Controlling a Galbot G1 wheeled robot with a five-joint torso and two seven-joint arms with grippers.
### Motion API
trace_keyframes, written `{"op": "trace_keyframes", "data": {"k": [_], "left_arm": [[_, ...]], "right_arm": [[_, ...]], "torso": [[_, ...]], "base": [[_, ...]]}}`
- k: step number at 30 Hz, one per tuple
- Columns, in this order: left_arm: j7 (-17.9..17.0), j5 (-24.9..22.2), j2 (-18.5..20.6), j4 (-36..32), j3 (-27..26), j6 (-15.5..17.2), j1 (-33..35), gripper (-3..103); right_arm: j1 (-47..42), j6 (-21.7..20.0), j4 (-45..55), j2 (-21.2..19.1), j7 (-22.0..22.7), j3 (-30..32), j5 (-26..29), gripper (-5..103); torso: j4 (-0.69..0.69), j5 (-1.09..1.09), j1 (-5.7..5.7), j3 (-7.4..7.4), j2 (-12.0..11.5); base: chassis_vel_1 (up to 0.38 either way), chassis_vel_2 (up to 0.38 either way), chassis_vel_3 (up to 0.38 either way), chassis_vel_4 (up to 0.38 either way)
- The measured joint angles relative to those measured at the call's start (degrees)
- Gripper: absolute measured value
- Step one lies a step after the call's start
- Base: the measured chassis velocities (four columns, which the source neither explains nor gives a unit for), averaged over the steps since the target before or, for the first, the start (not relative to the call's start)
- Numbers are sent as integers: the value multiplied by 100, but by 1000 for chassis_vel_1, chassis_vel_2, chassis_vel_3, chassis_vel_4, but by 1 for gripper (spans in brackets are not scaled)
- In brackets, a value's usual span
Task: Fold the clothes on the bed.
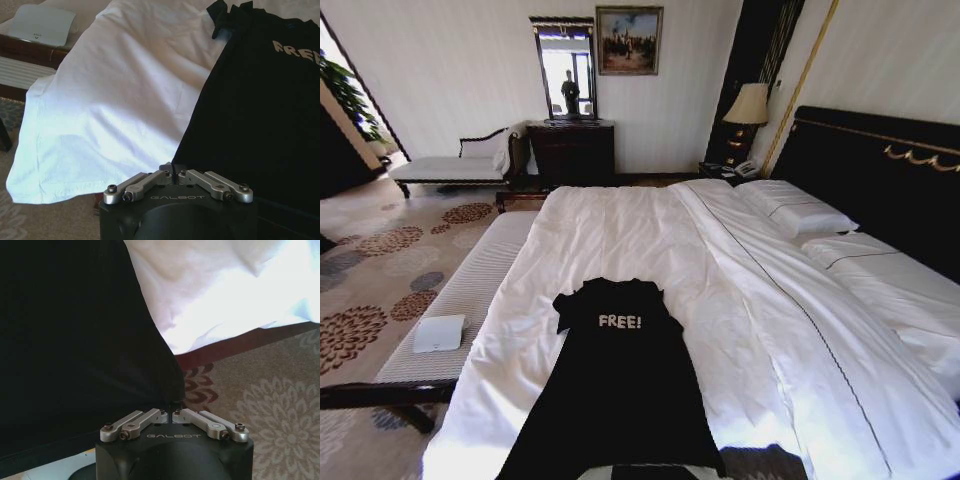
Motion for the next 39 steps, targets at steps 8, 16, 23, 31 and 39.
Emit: {"op": "trace_keyframes", "data": {"k": [8, 16, 23, 31, 39], "left_arm": [[-78, -16, -10, 123, 27, 26, 17, 0], [-196, -173, 64, 476, 86, 218, -192, 0], [-462, -79, 203, 623, 214, 498, -286, 0], [-660, 49, 266, 733, 347, 854, -391, 0], [-763, 319, 191, 898, 448, 916, -836, -2]], "right_arm": [[62, -147, -136, -73, 77, -25, -128, 0], [96, -357, -343, -61, 303, -81, -321, 0], [190, -642, -416, -50, 502, -112, -334, 0], [336, -833, -675, -26, 623, -141, -452, 0], [640, -314, -970, 26, 471, -201, -292, 0]], "torso": [[0, 1, 0, 1, 0], [0, 1, 0, 1, 0], [-1, 0, 0, 0, 0], [0, 1, 0, 1, -1], [0, 0, 0, 1, 0]], "base": [[0, 0, 0, 0], [0, 0, 0, 0], [0, 0, 0, 0], [0, 0, 0, 0], [0, 0, 0, 0]]}}
